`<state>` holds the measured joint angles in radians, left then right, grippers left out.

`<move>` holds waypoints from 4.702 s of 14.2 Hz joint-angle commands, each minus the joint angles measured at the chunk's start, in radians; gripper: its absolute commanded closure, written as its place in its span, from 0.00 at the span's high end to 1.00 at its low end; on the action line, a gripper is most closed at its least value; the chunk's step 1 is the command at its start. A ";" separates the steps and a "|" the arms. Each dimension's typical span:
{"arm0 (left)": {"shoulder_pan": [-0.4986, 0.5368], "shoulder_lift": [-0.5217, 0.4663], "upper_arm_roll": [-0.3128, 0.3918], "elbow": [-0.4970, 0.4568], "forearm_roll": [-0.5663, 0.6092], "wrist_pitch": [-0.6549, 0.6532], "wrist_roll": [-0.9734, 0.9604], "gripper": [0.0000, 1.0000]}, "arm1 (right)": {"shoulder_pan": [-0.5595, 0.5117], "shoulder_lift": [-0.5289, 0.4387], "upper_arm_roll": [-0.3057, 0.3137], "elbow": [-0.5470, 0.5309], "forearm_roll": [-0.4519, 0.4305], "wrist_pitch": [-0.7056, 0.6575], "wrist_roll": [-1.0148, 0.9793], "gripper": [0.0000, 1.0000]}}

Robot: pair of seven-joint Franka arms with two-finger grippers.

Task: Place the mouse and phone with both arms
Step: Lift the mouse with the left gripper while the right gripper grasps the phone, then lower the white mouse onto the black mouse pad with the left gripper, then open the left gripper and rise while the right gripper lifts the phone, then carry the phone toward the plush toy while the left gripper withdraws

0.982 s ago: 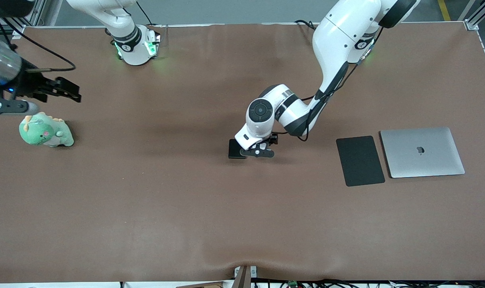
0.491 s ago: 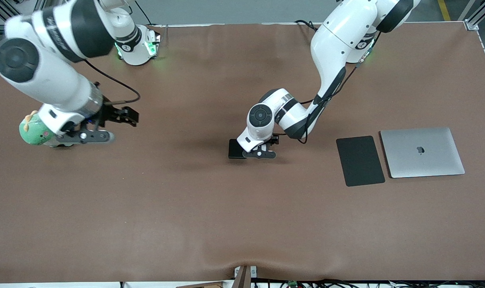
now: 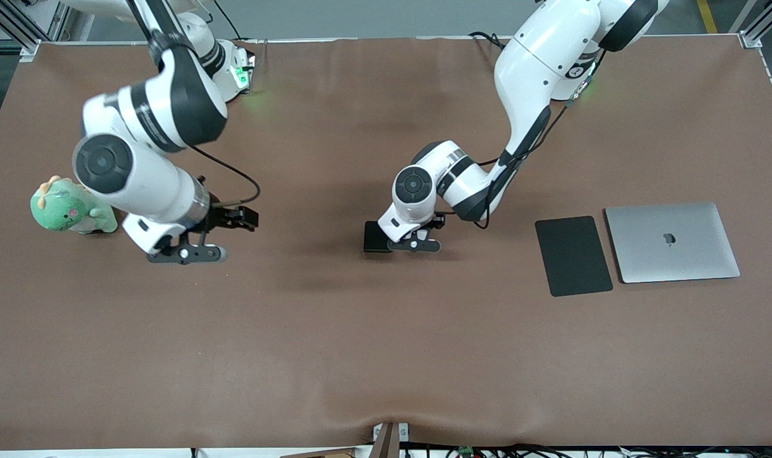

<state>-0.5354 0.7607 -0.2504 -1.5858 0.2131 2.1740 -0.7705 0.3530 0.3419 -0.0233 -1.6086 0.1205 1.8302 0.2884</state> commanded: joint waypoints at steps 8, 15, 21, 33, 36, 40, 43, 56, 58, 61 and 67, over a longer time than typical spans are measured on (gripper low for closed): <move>0.352 -0.297 0.000 -0.086 0.078 -0.212 0.311 0.27 | 0.286 0.350 -0.009 0.097 0.030 0.363 0.345 1.00; 0.659 -0.393 -0.067 -0.339 0.072 -0.027 0.519 0.27 | 0.394 0.512 -0.010 0.235 0.018 0.405 0.365 1.00; 0.765 -0.357 -0.076 -0.488 0.077 0.202 0.590 0.27 | 0.422 0.543 -0.013 0.242 -0.008 0.429 0.365 1.00; 0.798 -0.264 -0.076 -0.539 0.037 0.349 0.570 0.38 | 0.408 0.537 -0.017 0.240 -0.028 0.422 0.365 1.00; 0.796 -0.265 -0.076 -0.534 0.037 0.346 0.571 1.00 | 0.406 0.543 -0.017 0.237 -0.024 0.429 0.379 1.00; 0.781 -0.360 -0.081 -0.504 0.037 0.290 0.571 1.00 | 0.409 0.563 -0.017 0.237 -0.030 0.448 0.428 1.00; 0.785 -0.461 -0.116 -0.352 0.037 0.018 0.576 1.00 | 0.400 0.557 -0.017 0.239 -0.015 0.446 0.437 0.37; 0.746 -0.699 -0.119 0.175 -0.078 -0.660 0.643 1.00 | -0.040 0.087 -0.017 -0.067 0.007 0.219 0.047 0.00; 0.628 -0.734 0.010 0.167 -0.115 -0.678 0.646 1.00 | -0.147 0.020 -0.017 -0.161 0.008 0.224 -0.090 0.00; 0.473 -0.799 0.218 0.118 -0.196 -0.718 0.690 1.00 | -0.290 -0.010 -0.018 -0.241 0.007 0.233 -0.288 0.00; 0.480 -0.802 0.221 0.112 -0.205 -0.746 0.697 1.00 | -0.469 0.002 -0.020 -0.388 -0.062 0.437 -0.423 0.00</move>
<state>-0.0514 -0.0293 -0.0318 -1.4547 0.0273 1.4322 -0.0784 -0.0716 0.3711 -0.0656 -1.9302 0.0931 2.2007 -0.1280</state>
